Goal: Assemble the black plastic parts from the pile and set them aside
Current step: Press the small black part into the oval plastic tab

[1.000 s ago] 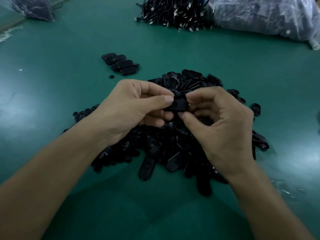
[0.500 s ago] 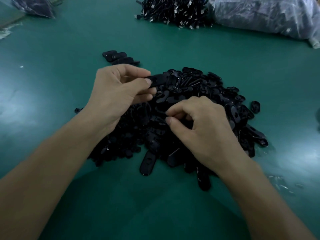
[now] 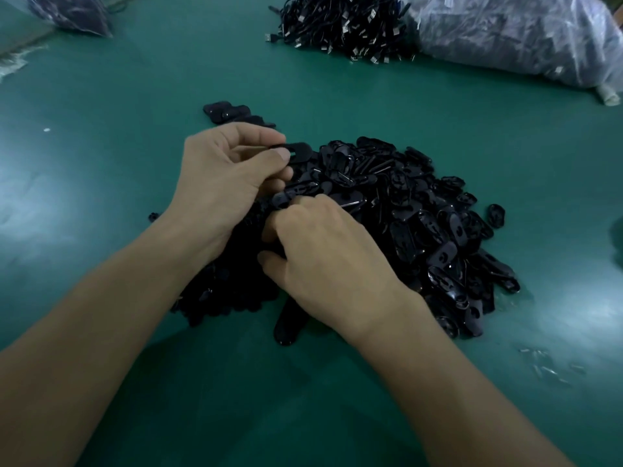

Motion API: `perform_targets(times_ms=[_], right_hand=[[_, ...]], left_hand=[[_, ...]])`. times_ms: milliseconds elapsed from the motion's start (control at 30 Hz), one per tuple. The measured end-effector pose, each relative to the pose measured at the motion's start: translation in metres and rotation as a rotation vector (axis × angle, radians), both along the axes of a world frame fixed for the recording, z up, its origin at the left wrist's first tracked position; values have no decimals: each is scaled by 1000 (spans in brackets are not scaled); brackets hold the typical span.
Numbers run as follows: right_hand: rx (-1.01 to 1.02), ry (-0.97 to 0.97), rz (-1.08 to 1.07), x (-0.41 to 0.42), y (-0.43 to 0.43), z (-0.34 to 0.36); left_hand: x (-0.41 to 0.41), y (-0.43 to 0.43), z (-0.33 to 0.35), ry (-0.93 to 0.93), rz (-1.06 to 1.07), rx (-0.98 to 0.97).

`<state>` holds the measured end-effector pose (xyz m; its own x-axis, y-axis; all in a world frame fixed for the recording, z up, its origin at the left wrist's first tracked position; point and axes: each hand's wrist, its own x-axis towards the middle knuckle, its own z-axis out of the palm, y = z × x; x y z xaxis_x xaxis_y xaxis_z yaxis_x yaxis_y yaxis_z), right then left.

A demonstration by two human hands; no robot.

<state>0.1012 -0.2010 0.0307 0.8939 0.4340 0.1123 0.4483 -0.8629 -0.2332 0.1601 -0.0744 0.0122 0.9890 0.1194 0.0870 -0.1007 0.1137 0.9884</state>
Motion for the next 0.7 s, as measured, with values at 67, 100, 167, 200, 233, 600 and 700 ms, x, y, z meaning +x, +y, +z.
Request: perform_targets(times_ms=[67,100,167,200,233,600,700], right_hand=[[13,-1,-1,0,0,-2],[21,0,0,-1,0,-3],[37,-1,6,-2,0,-4],[49,-1,8,-2,0,-5],[72,1,6,-1,0,-4],[630,248,-36,5,-29,-1],[617,240,-25,4,-30,-5]], left_hand=[[0,0,-1,-5,2,11],[0,-1,-1,-6,2,18],[0,-2,-2,-10,1,28],[0,-2,-2,-14,-1,32],[0,-1,-2,-18,-3,36],[-1,-3,-3,-48,-26,71],[-1,-4,-4,-44,-29,87]])
